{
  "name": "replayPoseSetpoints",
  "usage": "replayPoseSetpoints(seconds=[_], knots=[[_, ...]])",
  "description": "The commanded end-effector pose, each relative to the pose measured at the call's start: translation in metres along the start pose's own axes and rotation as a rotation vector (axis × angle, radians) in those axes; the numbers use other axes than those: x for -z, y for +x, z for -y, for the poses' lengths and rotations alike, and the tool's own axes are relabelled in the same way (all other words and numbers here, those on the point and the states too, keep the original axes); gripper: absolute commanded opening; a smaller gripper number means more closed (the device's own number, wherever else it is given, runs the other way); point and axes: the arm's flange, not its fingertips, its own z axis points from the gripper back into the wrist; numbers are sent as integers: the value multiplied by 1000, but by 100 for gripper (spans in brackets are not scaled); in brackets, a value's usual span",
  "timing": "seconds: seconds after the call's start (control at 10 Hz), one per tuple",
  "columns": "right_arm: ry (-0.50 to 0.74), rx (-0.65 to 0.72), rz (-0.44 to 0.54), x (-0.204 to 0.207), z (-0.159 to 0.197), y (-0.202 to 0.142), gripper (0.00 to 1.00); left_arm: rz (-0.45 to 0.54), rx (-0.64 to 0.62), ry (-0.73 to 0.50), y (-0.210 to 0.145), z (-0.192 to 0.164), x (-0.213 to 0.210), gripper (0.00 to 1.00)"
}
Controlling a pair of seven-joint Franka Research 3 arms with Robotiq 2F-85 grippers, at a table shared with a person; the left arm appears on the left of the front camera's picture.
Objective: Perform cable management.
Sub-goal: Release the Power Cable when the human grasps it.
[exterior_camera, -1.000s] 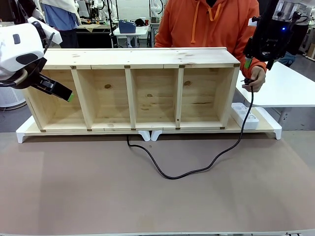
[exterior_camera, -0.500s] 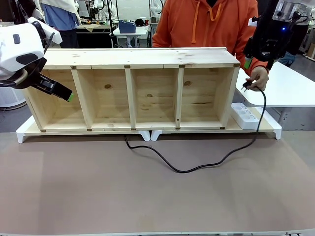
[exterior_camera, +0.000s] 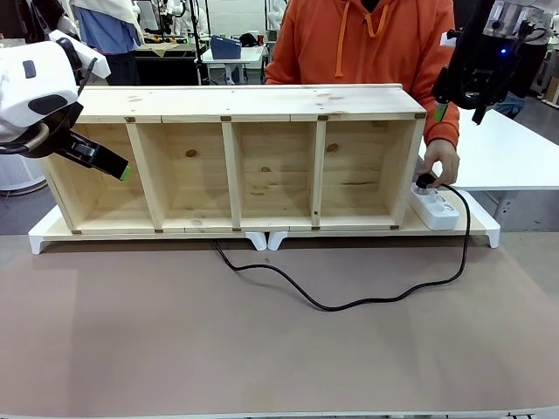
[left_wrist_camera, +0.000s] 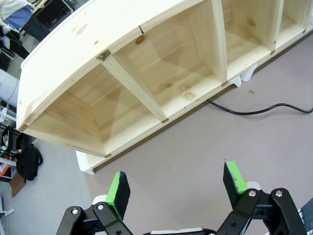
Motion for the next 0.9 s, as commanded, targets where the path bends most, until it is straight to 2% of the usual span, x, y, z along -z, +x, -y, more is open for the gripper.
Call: replayPoseSetpoints(seconds=[0.0, 0.8], knots=[[3, 13, -3, 0, 0, 0, 100, -9, 8, 11, -1, 0, -1, 100], [3, 13, -3, 0, 0, 0, 100, -9, 8, 11, -1, 0, -1, 100]])
